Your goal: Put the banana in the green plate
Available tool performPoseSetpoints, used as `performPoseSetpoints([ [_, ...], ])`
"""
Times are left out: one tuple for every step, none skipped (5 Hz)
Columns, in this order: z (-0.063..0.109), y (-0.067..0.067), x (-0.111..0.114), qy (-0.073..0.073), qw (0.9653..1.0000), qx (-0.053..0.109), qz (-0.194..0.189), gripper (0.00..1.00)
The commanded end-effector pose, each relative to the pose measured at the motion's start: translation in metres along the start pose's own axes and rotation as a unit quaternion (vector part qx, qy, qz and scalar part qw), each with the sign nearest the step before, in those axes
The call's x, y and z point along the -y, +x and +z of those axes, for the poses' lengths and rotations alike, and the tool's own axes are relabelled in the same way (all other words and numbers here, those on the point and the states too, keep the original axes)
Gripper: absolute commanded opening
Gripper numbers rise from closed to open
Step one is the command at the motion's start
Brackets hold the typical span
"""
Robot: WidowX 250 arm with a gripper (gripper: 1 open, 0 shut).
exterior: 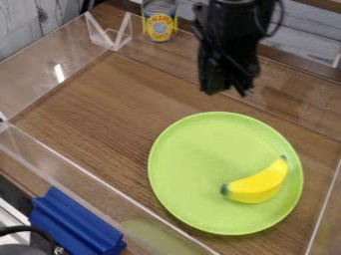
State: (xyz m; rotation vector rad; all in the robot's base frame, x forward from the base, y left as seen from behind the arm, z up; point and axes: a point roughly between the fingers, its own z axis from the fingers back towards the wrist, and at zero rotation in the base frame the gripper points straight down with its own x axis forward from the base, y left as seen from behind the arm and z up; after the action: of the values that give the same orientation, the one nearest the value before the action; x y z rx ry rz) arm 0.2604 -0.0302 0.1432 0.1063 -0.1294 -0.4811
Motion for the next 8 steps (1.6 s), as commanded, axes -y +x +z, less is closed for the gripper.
performPoseSetpoints([
  [0.015, 0.006, -0.016, 0.014, 0.9977, 0.029, 0.060, 0.00],
  [0.009, 0.008, -0.012, 0.012, 0.9960, 0.030, 0.083, 0.00],
  [0.005, 0.011, -0.012, 0.011, 0.9941, 0.030, 0.104, 0.00],
  [0.000, 0.011, -0.013, 0.010, 0.9920, 0.030, 0.122, 0.00],
  [-0.006, 0.011, -0.013, 0.008, 0.9894, 0.029, 0.142, 0.00],
  [-0.010, 0.011, -0.013, 0.006, 0.9880, 0.029, 0.152, 0.00],
  [-0.014, 0.010, -0.012, 0.003, 0.9867, 0.027, 0.160, 0.00],
  [-0.017, 0.010, -0.010, 0.001, 0.9848, 0.026, 0.172, 0.00],
])
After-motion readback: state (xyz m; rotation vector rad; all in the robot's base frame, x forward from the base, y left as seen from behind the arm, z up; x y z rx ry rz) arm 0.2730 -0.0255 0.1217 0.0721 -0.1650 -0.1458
